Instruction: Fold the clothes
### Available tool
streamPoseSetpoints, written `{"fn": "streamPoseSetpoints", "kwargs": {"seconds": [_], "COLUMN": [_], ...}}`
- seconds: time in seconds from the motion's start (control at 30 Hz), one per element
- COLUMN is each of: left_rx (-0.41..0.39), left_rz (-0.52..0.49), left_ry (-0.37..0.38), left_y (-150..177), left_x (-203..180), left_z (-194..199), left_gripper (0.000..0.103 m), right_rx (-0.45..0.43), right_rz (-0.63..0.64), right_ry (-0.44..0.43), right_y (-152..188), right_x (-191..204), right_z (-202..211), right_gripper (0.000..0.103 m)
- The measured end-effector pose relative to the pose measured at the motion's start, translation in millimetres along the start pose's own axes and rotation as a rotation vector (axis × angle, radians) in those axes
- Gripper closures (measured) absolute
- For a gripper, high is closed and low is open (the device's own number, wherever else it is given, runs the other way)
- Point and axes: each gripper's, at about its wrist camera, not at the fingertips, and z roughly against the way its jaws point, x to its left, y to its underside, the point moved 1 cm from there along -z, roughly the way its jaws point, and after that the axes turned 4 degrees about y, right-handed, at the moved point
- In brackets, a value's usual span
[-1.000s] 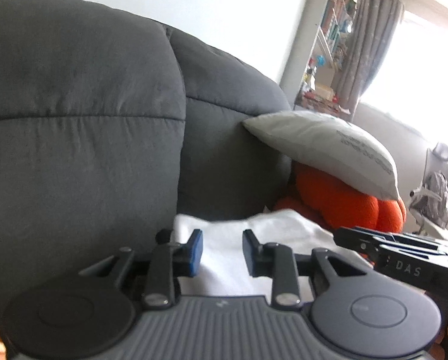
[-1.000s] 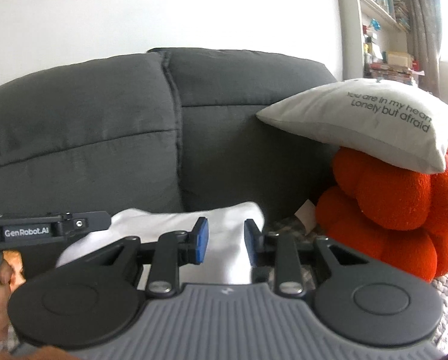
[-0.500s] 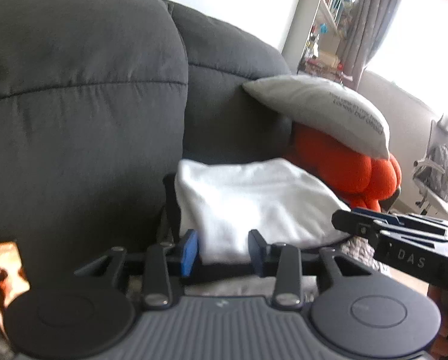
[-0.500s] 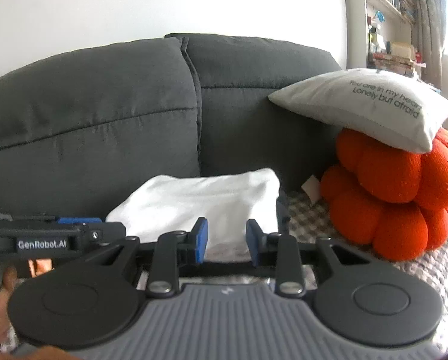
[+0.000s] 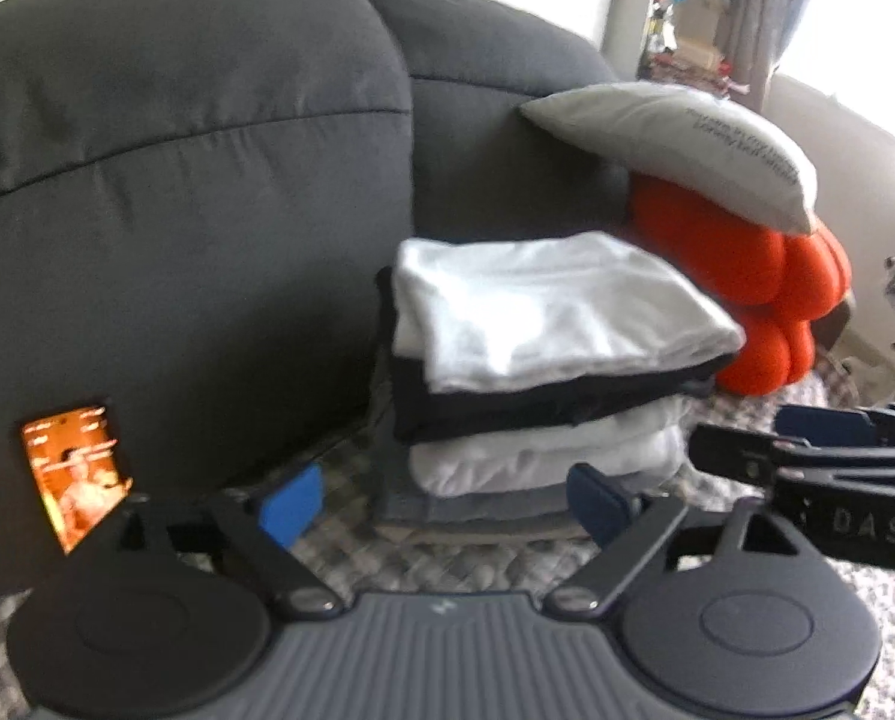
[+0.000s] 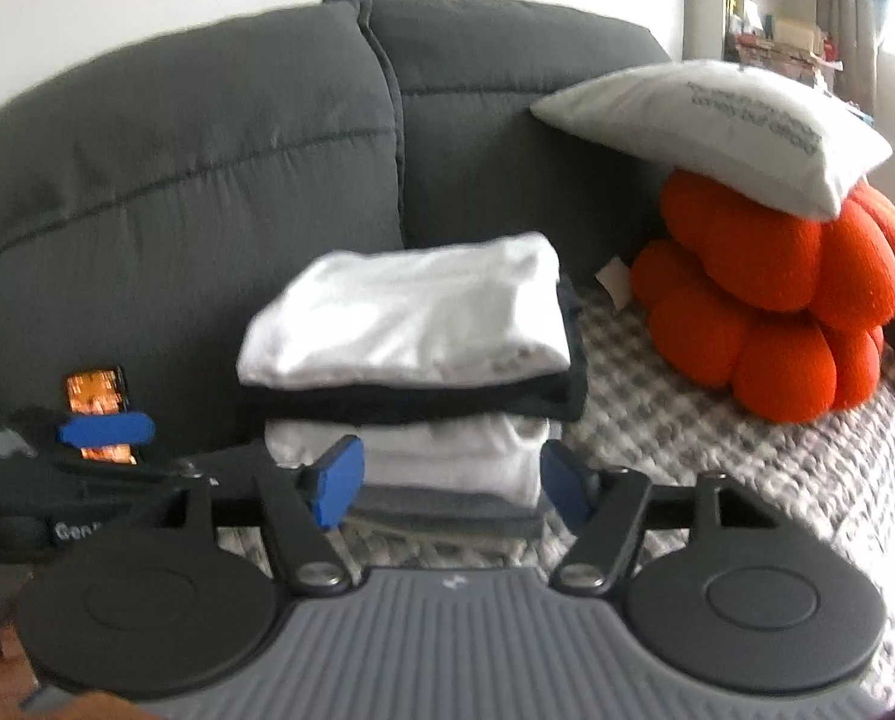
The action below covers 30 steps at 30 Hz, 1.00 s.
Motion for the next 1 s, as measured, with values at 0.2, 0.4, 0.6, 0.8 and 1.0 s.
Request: {"fn": "streamPoseSetpoints", "kwargs": {"seconds": [0.2, 0.4, 0.6, 0.8, 1.0], "left_rx": [0.052, 0.14, 0.169, 0.18, 0.183], "left_rz": [0.013, 0.091, 0.058, 0.055, 0.016], "left_ry": [-0.105, -0.155, -0.19, -0.095, -0.088], "left_y": [10, 25, 37, 42, 44], "left_x": [-2, 3, -4, -13, -24], "left_z": [-4, -15, -30, -38, -39], "left_gripper": [0.0, 0.0, 0.0, 0.0, 0.0], "right_rx": [0.084, 0.086, 0.077, 0.042, 0.023], "right_rz": [-0.029, 0.012, -0.043, -0.095, -0.145], "right_ry": [0.051, 0.179, 0.235, 0.278, 0.286], "right_y": [9, 21, 35, 43, 50], "right_x": [-1, 8, 3, -4, -12], "right_z": [-5, -2, 2, 10, 13], "right_gripper": [0.011, 0.0, 0.0, 0.0, 0.0]}}
